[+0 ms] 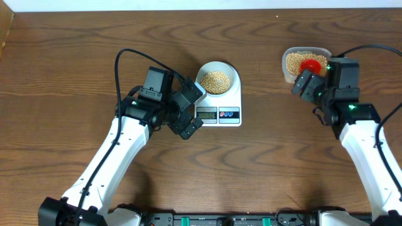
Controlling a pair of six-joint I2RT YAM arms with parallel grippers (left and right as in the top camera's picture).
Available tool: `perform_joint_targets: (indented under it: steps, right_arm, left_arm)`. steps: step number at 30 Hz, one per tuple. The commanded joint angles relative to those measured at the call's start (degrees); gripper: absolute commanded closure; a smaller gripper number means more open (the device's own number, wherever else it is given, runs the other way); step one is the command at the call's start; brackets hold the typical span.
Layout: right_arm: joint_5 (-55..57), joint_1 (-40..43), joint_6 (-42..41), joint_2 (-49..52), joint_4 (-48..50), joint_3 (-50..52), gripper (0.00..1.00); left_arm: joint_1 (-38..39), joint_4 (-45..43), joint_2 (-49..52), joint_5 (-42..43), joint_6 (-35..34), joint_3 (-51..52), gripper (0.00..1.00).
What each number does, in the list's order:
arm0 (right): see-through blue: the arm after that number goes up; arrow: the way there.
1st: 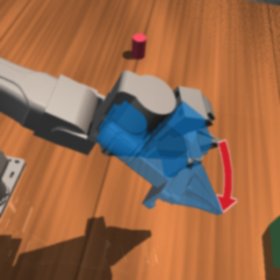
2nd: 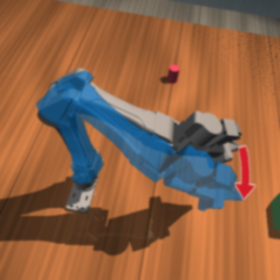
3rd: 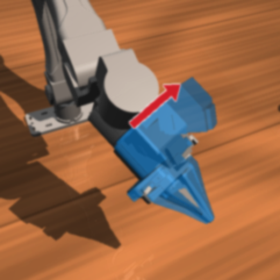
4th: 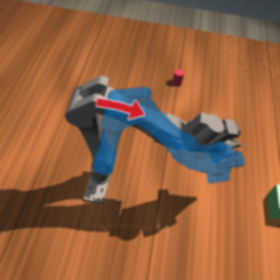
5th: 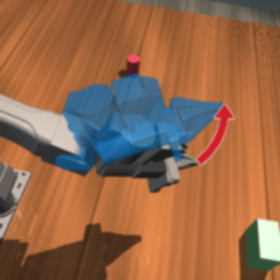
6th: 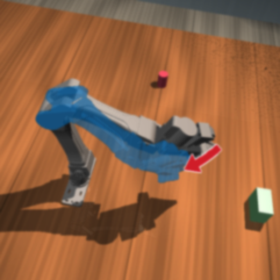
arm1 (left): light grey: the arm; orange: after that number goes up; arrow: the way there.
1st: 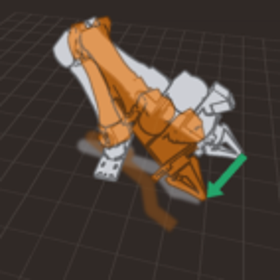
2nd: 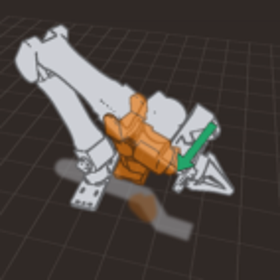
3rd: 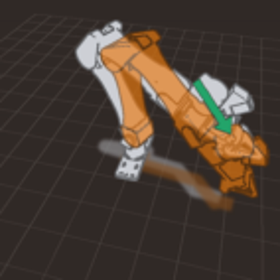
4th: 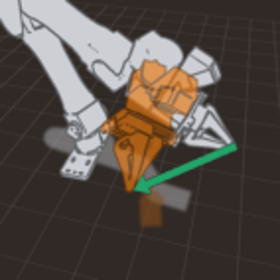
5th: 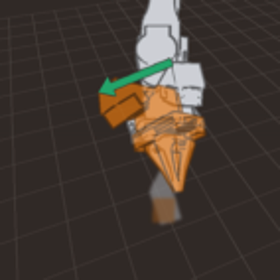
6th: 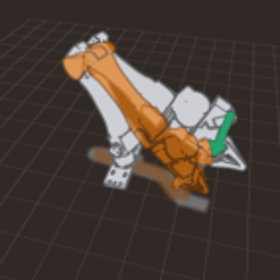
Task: Scoop item into bowl and weigh 50g on scale
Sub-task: 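Release the scoop in the tub and pull the right gripper back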
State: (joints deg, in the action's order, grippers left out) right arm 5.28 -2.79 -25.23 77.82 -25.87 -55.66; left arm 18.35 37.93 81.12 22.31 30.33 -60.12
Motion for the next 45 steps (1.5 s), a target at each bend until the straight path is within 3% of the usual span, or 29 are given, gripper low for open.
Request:
perform_joint_targets:
  steps: [1, 5, 8, 45]
  right_arm:
    - [8.09, -2.45, 8.52, -1.77, 0.11, -1.95, 0.02]
    - [11.76, -3.26, 13.62, -1.81, 0.11, -2.45, 0.12]
    - [13.75, -3.21, 13.99, -1.79, -0.02, -2.43, 0.01]
    - [13.64, -3.21, 13.94, -1.79, -3.54, -2.40, 0.01]
  left_arm:
    - [0.07, 0.13, -0.74, -0.11, 0.96, -1.29, 0.02]
    - [0.07, 0.13, -0.74, -0.11, 0.96, -1.29, 0.02]
    - [0.07, 0.13, -0.74, -0.11, 0.94, -1.29, 0.02]
    - [0.07, 0.13, -0.74, -0.11, 0.96, -1.29, 0.02]
